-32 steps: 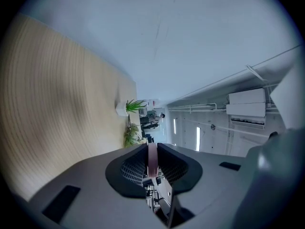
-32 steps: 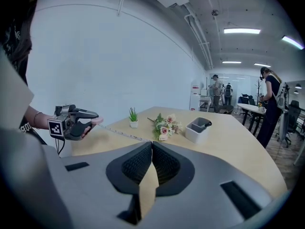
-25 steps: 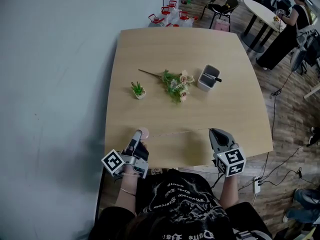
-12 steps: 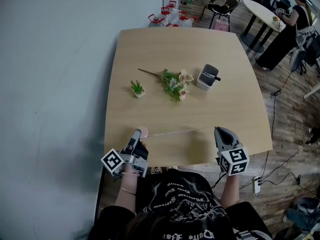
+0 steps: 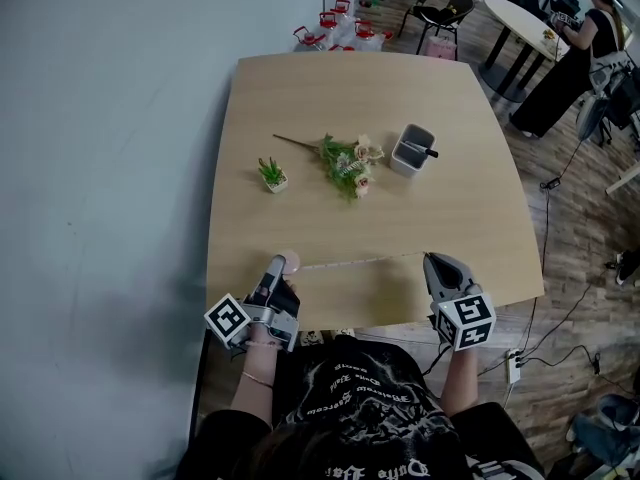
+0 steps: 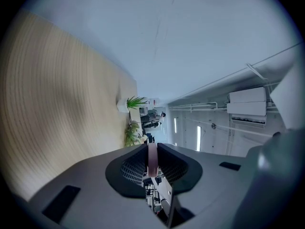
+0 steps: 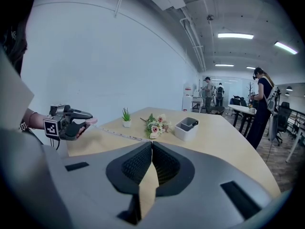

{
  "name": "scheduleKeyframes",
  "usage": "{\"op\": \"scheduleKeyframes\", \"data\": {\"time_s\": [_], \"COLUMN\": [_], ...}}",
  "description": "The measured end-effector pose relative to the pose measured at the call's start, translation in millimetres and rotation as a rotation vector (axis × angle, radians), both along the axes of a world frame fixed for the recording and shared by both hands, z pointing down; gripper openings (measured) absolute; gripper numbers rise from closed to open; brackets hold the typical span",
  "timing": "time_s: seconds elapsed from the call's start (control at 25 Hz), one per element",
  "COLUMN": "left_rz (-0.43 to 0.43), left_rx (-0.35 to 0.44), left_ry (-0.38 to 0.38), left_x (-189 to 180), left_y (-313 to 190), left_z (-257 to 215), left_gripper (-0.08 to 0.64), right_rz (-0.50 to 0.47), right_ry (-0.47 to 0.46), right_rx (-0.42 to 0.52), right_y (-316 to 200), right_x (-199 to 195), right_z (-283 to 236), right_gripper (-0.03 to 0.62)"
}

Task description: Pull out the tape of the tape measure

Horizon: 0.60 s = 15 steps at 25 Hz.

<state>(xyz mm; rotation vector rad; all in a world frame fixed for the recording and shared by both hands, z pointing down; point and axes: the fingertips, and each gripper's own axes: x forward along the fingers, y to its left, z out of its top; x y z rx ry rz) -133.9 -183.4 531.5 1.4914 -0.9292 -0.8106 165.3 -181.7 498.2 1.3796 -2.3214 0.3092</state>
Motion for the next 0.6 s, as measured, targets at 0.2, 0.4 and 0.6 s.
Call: {"op": "scheduleKeyframes", "data": {"time_s": [0.2,0.4,0.6], "left_rz": [0.0,-0.019,-0.015], "left_rx": [-0.002,-0.036,-0.041], "left_ry": [0.003,-0.015,0.008], "left_x": [2.3,0.9,8.0], "left_y": [-2.2,-3.2,-7.6], "left_z": [1.1,9.7,10.1], "left_gripper": [0.071,0.071,0.071], "right_rz": [-0.009,-0.017,-0.013], "right_ry": [0.0,0.005,0.0], "right_rx": [-0.001,-0.006,-0.006], "right_y": [2.2,7.3,7.5], "right_x": [-1.5,-1.8,0.6], "right_z": [1.1,2.5,1.7], "right_gripper": [0.018,0.018,0.018]}}
